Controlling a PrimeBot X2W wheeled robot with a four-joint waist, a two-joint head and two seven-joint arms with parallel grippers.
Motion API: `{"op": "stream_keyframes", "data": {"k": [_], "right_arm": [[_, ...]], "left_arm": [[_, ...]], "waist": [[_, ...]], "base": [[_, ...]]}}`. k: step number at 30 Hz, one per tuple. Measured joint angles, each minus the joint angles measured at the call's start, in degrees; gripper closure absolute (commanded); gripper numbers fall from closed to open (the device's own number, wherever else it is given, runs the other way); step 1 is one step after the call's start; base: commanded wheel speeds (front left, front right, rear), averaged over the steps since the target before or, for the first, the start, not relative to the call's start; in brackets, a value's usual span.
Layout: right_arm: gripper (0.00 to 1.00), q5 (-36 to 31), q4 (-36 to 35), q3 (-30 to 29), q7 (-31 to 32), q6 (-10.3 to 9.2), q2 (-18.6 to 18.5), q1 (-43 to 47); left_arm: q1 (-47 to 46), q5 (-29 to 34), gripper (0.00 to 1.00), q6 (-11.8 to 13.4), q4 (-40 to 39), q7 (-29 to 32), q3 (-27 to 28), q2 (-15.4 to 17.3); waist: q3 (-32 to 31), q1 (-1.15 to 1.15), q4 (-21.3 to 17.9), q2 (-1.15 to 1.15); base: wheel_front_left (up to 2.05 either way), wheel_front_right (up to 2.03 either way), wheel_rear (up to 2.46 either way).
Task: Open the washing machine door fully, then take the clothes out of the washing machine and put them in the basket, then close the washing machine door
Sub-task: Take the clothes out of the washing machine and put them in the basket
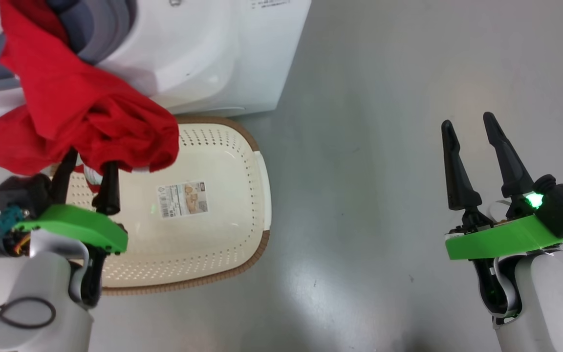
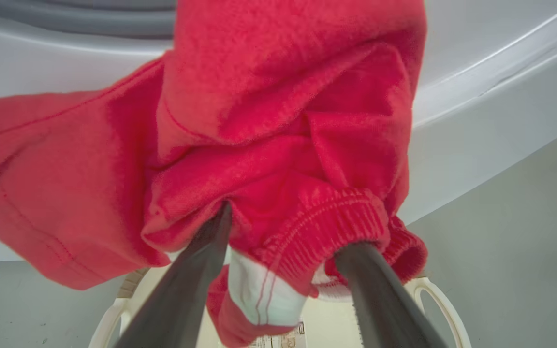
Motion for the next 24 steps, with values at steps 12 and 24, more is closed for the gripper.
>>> {"op": "stream_keyframes", "data": {"k": [12, 24], "right_arm": [[0.0, -1.0, 0.4, -0.9, 0.0, 0.0, 0.0, 0.1], [0.0, -1.5, 0.5, -1.1, 0.0, 0.0, -0.1, 0.5]], "left_arm": [[6.8, 0.6, 0.0, 0.0, -10.3, 0.0, 2.0, -0.8], [13.3, 1.9, 0.0, 0.0, -20.7, 0.0, 6.0, -3.0]], "waist": [[-2.6, 0.0, 2.2, 0.0], [-3.9, 0.0, 3.6, 0.0]], "base": [[0.0, 0.0, 0.0], [0.0, 0.0, 0.0]]}}
